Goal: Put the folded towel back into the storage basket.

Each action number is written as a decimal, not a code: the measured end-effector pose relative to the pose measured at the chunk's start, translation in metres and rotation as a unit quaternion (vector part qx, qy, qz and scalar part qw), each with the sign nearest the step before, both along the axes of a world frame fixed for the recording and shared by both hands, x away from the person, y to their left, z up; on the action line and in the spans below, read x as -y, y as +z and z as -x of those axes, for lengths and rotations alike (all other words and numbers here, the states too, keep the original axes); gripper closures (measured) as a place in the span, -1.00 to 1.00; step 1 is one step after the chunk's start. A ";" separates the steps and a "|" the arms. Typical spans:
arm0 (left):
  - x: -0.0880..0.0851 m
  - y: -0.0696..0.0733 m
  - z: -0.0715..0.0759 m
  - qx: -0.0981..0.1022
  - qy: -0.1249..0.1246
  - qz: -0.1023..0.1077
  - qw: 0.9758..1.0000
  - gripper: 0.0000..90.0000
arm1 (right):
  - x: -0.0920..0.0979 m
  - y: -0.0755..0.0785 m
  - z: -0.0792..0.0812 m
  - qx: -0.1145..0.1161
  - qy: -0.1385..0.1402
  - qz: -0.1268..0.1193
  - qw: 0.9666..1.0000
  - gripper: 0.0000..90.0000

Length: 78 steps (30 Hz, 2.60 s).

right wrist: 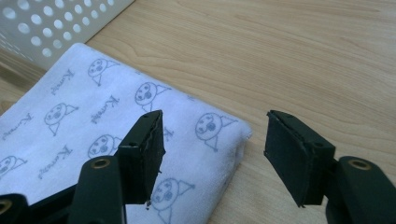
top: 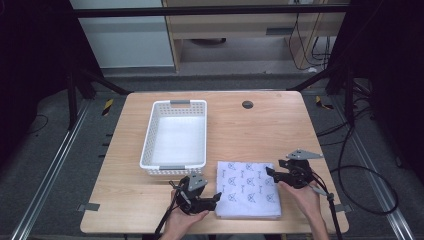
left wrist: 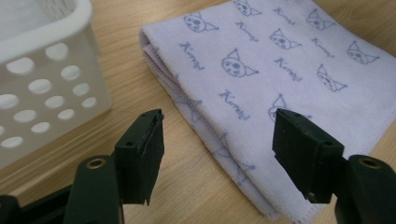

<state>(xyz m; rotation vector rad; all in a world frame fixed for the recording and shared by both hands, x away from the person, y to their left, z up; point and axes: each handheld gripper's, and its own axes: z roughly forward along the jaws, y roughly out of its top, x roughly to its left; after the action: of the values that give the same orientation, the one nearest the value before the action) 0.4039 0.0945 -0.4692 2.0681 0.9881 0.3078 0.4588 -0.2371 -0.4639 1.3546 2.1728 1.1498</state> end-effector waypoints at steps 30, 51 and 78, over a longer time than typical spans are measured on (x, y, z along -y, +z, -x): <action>0.023 -0.026 -0.008 -0.049 -0.009 -0.019 0.999 -0.44 | -0.009 -0.025 -0.007 -0.045 0.010 0.023 0.999 -0.01; 0.032 -0.024 -0.009 -0.058 -0.019 -0.036 0.997 -0.24 | -0.006 -0.033 -0.012 -0.081 0.002 -0.011 0.997 0.13; 0.036 -0.018 -0.009 -0.090 -0.035 -0.013 0.995 0.57 | -0.011 -0.028 -0.010 -0.093 -0.001 -0.026 0.995 0.58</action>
<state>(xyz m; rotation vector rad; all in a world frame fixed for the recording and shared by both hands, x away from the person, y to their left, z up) 0.4130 0.0581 -0.4875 2.1780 1.0203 0.0992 0.4693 -0.2265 -0.4923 1.5430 2.2820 1.1276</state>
